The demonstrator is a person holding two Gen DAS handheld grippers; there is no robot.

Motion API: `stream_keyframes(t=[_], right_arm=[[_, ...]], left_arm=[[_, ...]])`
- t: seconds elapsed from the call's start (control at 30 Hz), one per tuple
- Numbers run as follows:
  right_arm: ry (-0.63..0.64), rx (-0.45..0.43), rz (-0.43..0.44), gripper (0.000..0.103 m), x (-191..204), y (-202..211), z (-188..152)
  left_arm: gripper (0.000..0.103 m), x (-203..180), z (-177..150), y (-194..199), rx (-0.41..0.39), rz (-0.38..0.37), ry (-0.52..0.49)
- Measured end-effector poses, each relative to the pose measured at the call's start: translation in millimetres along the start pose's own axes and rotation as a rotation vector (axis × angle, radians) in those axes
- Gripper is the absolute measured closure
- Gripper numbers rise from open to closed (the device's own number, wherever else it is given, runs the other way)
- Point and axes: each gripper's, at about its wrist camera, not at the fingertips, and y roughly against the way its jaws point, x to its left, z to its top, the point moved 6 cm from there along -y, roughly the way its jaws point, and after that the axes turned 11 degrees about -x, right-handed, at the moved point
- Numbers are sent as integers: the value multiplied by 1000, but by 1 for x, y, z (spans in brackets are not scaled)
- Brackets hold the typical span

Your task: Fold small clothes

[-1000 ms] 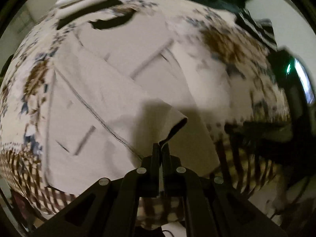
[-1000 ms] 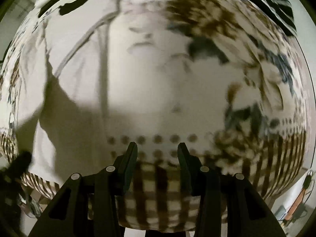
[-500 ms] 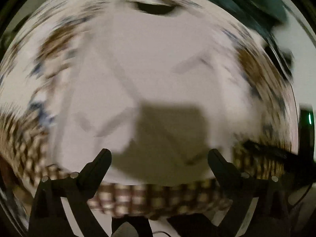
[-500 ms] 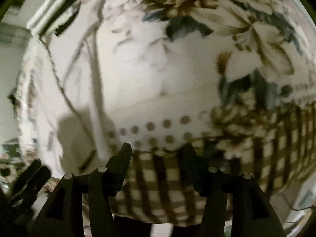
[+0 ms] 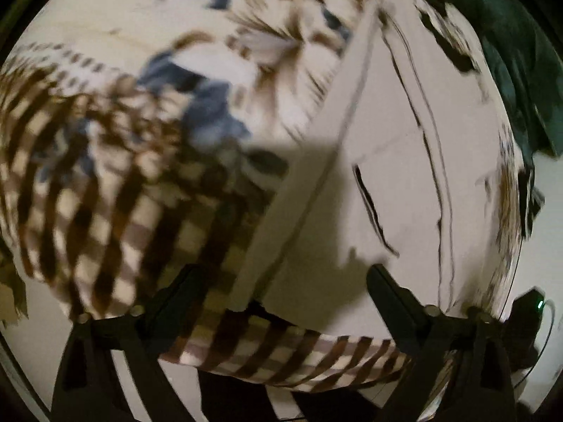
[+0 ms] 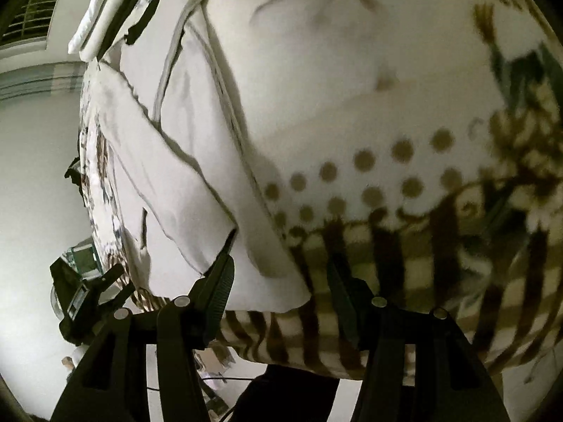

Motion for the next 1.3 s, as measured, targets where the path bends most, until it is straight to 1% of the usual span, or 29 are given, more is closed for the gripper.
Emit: stream_keyframes(t=[0.03,0.07,0.13,0.17,0.2,0.23,0.27,0.37,0.43,0.53,0.63,0.7,0.73,0.77,0.8,0.83,0.87,0.9,0.93,0.97,1.0,1.03,1.07,1.13,1.17,1.23,1.3], right_arm=[[4,3,-4,46,6,-6,0],[6,4,-8,46,10,-9,1],[0,-7,-3,46,18,-15,1],[-9,-17,13,51,18,-12,0],[-14,-29,23,60,26,-18,1],[-10,-33,25,88,33,-20,2],[3,-32,14,97,38,-20,1],[-1,-59,23,97,50,-10,4],[-20,-69,50,97,55,3,12],[-38,-93,88,97,75,16,32],[-63,-123,118,98,91,20,70],[-85,-160,131,98,98,18,105],[-90,-178,138,98,102,15,123],[-97,-198,138,97,107,10,145],[-109,-213,136,97,109,6,163],[-137,-228,149,96,112,1,184],[-160,-236,159,92,112,0,197],[-189,-241,156,85,111,0,209],[-210,-253,153,63,111,3,217],[-212,-285,162,45,112,11,222],[-192,-318,162,42,114,20,225],[-168,-330,140,41,113,24,224],[-136,-331,104,41,111,27,222],[-94,-317,60,41,105,25,217],[-76,-296,31,41,103,17,214],[-60,-264,4,41,98,3,210],[-45,-249,4,41,101,-10,208]], left_arm=[[38,-4,-3,-4,5,-2,-16],[65,-8,-7,-6,8,-3,-26],[98,-14,-10,-6,-9,-6,-45],[98,-17,-11,-1,-32,-8,-52],[98,-20,-9,3,-47,-10,-55],[98,-23,-8,9,-59,-15,-52],[98,-23,-8,15,-64,-20,-42],[99,-19,-1,37,-68,-59,30],[99,-16,10,50,-68,-97,85],[99,-26,46,55,-77,-157,142],[99,-40,92,41,-80,-202,181],[98,-50,125,24,-81,-217,195],[98,-59,146,11,-76,-237,211],[95,-60,160,2,-67,-271,232],[95,-63,182,-10,-57,-327,274],[93,-63,197,-15,-54,-366,308],[87,-61,212,-16,-64,-386,335],[82,-57,226,-13,-89,-384,348],[70,-54,231,-5,-115,-393,353],[54,-49,239,4,-152,-397,349],[48,-45,243,12,-189,-374,327],[43,-43,245,15,-207,-349,301],[43,-40,241,18,-210,-311,253],[43,-39,232,11,-179,-234,155],[43,-41,226,4,-149,-200,106],[43,-48,219,-14,-102,-180,35],[44,-58,215,-26,-84,-183,-21]])
